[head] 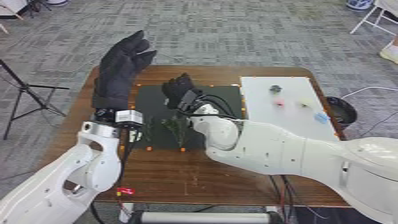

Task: Arrange flowers

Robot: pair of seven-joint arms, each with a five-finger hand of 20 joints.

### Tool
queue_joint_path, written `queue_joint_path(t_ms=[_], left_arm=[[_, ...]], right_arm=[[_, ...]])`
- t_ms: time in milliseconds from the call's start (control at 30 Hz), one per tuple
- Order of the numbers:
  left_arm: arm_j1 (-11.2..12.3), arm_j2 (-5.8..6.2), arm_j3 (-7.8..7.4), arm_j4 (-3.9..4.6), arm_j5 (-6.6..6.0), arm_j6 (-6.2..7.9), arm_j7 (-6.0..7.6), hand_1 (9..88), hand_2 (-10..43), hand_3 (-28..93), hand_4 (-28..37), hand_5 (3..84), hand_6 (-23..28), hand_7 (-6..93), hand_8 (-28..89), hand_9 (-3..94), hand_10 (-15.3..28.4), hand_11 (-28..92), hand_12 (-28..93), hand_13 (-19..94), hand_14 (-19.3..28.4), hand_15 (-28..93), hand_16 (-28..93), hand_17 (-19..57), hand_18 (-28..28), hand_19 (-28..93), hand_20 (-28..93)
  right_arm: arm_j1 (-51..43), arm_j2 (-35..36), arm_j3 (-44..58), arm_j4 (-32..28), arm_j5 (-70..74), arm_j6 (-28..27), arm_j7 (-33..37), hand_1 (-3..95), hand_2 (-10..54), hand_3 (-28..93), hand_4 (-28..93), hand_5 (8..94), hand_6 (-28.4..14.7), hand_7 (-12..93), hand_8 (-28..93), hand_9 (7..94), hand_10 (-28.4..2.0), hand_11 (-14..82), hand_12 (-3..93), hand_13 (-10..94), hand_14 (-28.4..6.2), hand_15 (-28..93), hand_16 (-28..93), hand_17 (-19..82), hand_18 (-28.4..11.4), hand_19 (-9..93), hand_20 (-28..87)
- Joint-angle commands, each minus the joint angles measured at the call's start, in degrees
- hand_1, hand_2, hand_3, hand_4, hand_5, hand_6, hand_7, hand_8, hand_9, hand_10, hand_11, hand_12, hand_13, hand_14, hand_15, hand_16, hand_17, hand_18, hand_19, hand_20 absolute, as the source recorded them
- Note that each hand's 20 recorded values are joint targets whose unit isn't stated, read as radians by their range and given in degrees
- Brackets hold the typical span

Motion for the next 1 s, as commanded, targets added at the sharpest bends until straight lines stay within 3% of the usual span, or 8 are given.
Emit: queue_joint_path(t_ms=[33,167,367,500,667,767,800,1000], left_arm=[[-2.4,-0.74,0.97,0.21,-0.5,-0.67,1.53,29.1,-3.2,70,-23.2,32.3,2.0,24.3,-10,27.3,12.2,29,20,25,14.7,39,5,-7.9,20.2,41,18],[-5.1,-1.44,3.3,0.99,-0.84,-0.02,2.23,29.2,-2.9,70,-23.3,32.3,2.0,24.3,-10,27.4,12.3,29,20,25,14.6,39,5,-8.2,20.5,41,18],[-6.9,-2.55,4.69,1.85,-1.01,-0.11,2.52,29.2,-2.8,70,-23.3,32.4,2.0,24.3,-10,27.6,12.5,28,20,25,14.5,38,5,-8.2,20.5,41,18],[-7.0,-2.71,4.85,1.95,-0.91,-1.08,2.27,29.2,-2.8,70,-23.3,32.4,2.1,24.3,-10,27.7,12.6,28,20,25,14.5,38,5,-8.2,20.5,41,18],[-6.8,-2.77,4.81,1.69,-1.15,-1.02,2.83,29.2,-2.8,70,-23.3,32.4,2.1,24.2,-10,27.7,12.5,28,21,25,14.5,38,5,-8.2,20.5,41,17],[-8.0,-3.21,5.85,2.21,-1.13,-0.78,2.83,29.1,-2.8,70,-23.3,32.4,2.1,24.3,-10,27.8,12.5,28,21,25,14.5,38,5,-8.1,20.5,41,17],[-8.9,-3.82,6.45,2.78,-1.03,-0.81,2.39,29.2,-2.8,70,-23.4,32.4,2.0,24.3,-10,27.8,12.6,28,21,25,14.6,38,5,-8.1,20.5,41,17],[-8.0,-3.32,5.84,2.14,-1.08,-0.7,2.74,29.2,-2.7,70,-23.4,32.4,2.0,24.4,-10,27.7,12.6,28,21,25,14.6,39,5,-8.2,20.6,41,18]], right_arm=[[3.1,-5.6,-1.6,3.8,0.2,2.4,-0.8,48.9,-9.5,84,-27,72.2,2.1,45,5,82.7,-4.9,24.3,54.5,68,-5.2,68,41,31,-18.8,82,49],[2.7,-6.9,-0.9,5.7,-0.7,2.6,-1.5,49.0,-9.5,84,-28,72.2,2.2,45,5,82.6,-4.8,24.2,54.4,68,-5.3,68,42,31,-18.8,82,49],[2.4,-7.6,-1.4,6.5,-1.0,1.8,-1.9,48.8,-9.5,84,-28,72.3,2.3,45,3,82.6,-4.6,24.3,54.4,68,-5.3,68,42,31,-18.8,82,49],[1.9,-8.2,-2.2,6.4,-1.6,1.5,-0.8,49.0,-9.5,84,-28,72.6,2.3,45,2,82.7,-4.6,24.1,54.2,68,-5.5,68,42,31,-18.8,82,49],[2.0,-9.8,-3.2,7.4,-1.6,2.3,-0.8,49.7,-9.5,83,-28,74.1,2.6,44,-1,83.3,-4.7,23.5,52.9,68,-5.6,68,42,31,-18.9,82,50],[2.0,-10.4,-3.2,8.4,-1.1,3.2,-1.9,49.8,-9.5,82,-28,74.6,2.9,43,-1,83.6,-4.7,23.2,52.6,67,-5.9,69,42,31,-18.9,82,50],[1.9,-10.2,-2.9,8.7,-0.9,3.3,-2.6,49.8,-9.5,82,-28,74.6,3.0,43,-1,83.7,-4.6,23.0,52.5,67,-5.9,69,42,31,-18.9,82,50],[2.6,-12.2,-4.6,9.3,-1.6,3.8,-2.8,50.0,-9.5,82,-28,74.8,3.2,42,-1,84.2,-4.6,22.2,52.4,67,-6.0,69,42,30,-18.9,82,50]])
